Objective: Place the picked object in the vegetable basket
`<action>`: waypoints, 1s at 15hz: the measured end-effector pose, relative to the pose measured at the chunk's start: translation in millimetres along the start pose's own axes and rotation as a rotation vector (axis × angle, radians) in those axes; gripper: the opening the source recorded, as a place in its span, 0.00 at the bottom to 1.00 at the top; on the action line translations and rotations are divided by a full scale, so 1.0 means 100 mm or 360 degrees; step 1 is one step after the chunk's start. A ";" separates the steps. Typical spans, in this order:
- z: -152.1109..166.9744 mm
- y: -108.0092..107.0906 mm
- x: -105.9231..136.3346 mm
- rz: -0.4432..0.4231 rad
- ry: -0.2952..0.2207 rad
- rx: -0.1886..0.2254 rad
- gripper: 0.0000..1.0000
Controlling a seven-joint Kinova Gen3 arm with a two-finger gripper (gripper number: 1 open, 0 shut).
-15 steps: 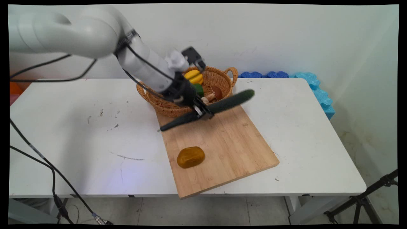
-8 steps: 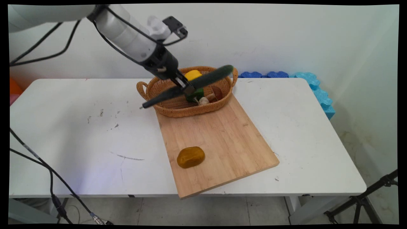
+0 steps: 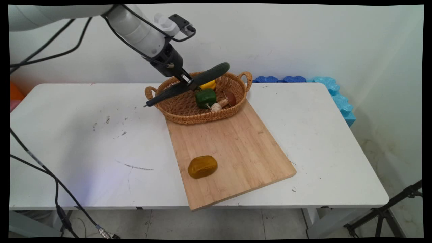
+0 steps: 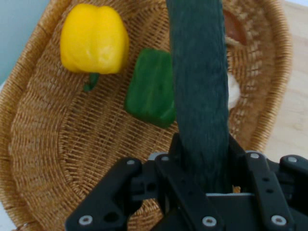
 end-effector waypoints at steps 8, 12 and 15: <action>0.44 -0.06 0.07 -0.0076 -0.0055 0.0053 0.00; 0.58 -0.06 0.09 -0.0090 -0.0066 0.0059 0.00; 0.67 -0.06 0.10 -0.0096 -0.0070 0.0061 0.00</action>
